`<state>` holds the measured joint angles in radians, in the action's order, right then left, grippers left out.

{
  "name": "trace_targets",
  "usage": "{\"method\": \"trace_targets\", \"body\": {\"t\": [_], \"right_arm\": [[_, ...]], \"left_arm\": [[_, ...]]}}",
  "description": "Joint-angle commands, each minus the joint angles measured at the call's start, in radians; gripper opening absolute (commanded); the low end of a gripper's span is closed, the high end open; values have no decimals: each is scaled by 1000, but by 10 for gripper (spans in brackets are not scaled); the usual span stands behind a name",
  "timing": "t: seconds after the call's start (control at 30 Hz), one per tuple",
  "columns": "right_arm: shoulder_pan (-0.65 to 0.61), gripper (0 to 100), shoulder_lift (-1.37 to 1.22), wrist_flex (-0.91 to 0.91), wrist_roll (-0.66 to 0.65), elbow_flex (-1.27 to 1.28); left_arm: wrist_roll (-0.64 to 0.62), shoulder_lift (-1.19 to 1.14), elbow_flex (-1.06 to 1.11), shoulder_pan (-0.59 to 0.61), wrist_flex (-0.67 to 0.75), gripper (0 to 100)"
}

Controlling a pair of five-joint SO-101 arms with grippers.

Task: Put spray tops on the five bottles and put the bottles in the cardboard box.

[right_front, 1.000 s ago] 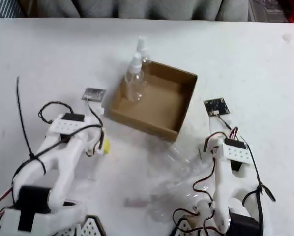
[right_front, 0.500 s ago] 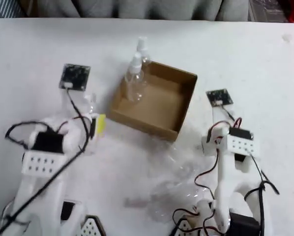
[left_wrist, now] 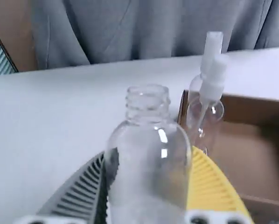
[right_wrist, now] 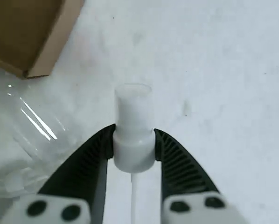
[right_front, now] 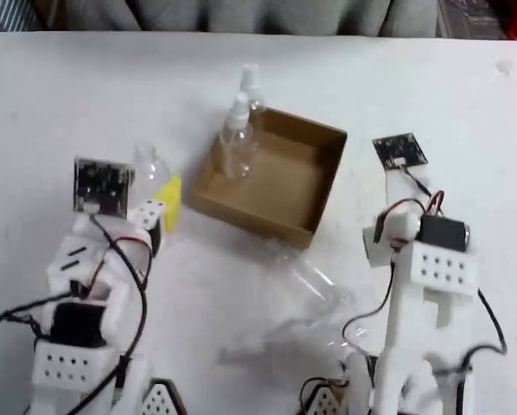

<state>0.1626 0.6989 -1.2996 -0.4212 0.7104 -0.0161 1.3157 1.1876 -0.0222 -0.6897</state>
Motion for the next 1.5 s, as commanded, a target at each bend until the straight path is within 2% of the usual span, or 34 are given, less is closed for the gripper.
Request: {"method": "trace_targets", "body": {"t": [0.0, 0.13, 0.33, 0.43, 0.57, 0.73, 0.8, 0.93, 1.07, 1.23, 1.47], "right_arm": [[-5, 16, 176, 24, 123, -64], [-25, 17, 344, 151, 241, -69], [-142, 17, 455, 446, 239, -25], [-150, 17, 483, 615, 239, 11], [-160, 16, 522, 711, 265, 54], [-266, 16, 595, 834, 551, 118], [-329, 16, 621, 905, 606, 137], [-446, 16, 633, 1053, 606, 157], [-570, 16, 579, 1184, 606, 133], [-727, 16, 401, 1194, 514, 6], [-820, 16, 214, 1162, 500, -95]], "left_arm": [[-11, 117, 28, -1, 114, 22], [-11, 163, 28, -1, 141, 22], [-11, 193, 31, -102, 140, 22], [-11, 194, 58, -174, 146, 22], [-11, 194, 129, -260, 149, 22], [-11, 194, 261, -295, 327, 22], [-11, 194, 319, -294, 404, 22], [-11, 194, 387, -286, 466, 22], [-11, 194, 397, -286, 462, 22], [-11, 194, 439, -240, 473, 22], [-9, 189, 512, -147, 644, 22]]}}
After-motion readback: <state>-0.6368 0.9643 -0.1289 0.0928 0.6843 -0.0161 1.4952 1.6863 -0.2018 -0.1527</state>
